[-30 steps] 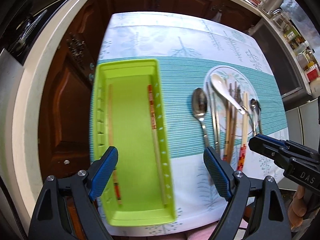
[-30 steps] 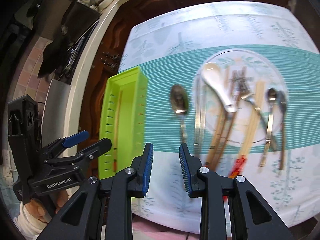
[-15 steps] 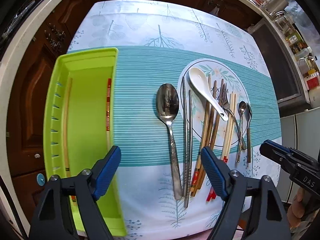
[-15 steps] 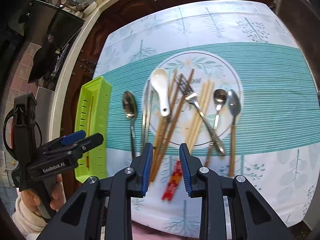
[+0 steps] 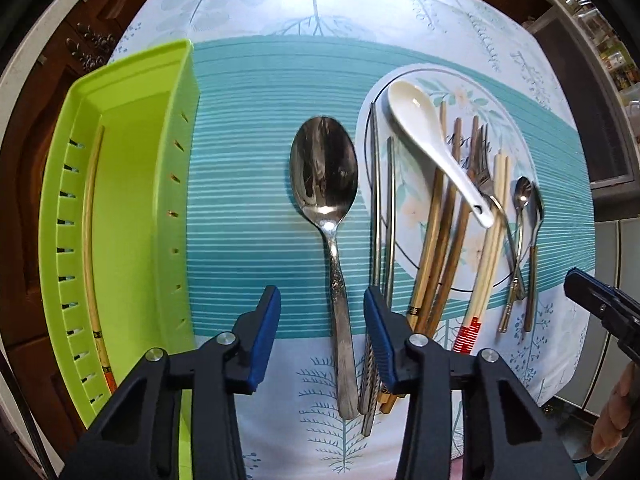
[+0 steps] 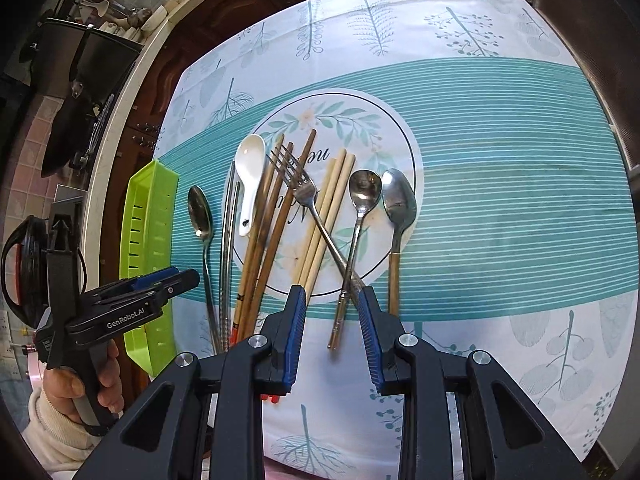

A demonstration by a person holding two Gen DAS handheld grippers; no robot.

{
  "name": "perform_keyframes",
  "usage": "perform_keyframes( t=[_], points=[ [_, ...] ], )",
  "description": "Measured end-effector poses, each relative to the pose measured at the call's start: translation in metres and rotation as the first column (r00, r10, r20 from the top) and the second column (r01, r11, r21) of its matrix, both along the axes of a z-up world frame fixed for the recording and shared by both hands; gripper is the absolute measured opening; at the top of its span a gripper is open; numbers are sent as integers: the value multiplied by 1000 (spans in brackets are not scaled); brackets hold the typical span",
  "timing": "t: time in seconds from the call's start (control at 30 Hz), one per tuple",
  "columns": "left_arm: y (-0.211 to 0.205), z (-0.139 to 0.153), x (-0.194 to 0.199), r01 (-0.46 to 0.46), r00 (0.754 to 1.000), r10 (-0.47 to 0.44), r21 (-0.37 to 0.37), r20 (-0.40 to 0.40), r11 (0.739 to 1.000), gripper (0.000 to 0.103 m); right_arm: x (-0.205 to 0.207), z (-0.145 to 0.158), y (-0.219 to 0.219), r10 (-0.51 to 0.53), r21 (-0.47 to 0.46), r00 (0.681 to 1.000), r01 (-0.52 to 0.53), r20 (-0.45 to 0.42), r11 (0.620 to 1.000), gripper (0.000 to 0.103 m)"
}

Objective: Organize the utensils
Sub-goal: 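Grasp the large steel spoon with the left gripper while the right grasps a smaller spoon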

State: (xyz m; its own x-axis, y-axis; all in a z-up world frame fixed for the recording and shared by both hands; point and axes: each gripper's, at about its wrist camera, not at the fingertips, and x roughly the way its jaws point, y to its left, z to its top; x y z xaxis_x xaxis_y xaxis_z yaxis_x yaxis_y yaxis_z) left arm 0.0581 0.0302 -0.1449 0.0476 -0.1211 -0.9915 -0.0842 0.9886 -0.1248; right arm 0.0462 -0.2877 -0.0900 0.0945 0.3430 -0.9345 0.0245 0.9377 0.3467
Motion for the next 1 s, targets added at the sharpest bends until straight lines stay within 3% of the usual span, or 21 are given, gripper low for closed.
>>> perform_keyframes(
  t=[0.23, 0.57, 0.73, 0.93, 1.0],
  points=[
    [-3, -16, -1, -27, 998, 28, 28, -59, 999, 36, 9, -11, -6, 8, -4, 1000, -9, -7, 1000, 27],
    [-19, -23, 22, -38, 998, 44, 114, -50, 993, 36, 22, -30, -18, -9, -31, 1000, 9, 1, 999, 26],
    [-21, -21, 39, -61, 997, 67, 116, -49, 991, 36, 29, -43, -8, 15, -91, 1000, -13, 19, 996, 18],
    [-19, -20, 47, -80, 995, 87, 113, -50, 990, 36, 30, -57, 17, 67, -231, 996, -53, 51, 971, 16],
    [-19, -18, 48, -79, 996, 84, 114, -40, 990, 20, 28, -58, 29, 109, -305, 991, -79, 82, 949, 15]
  ],
)
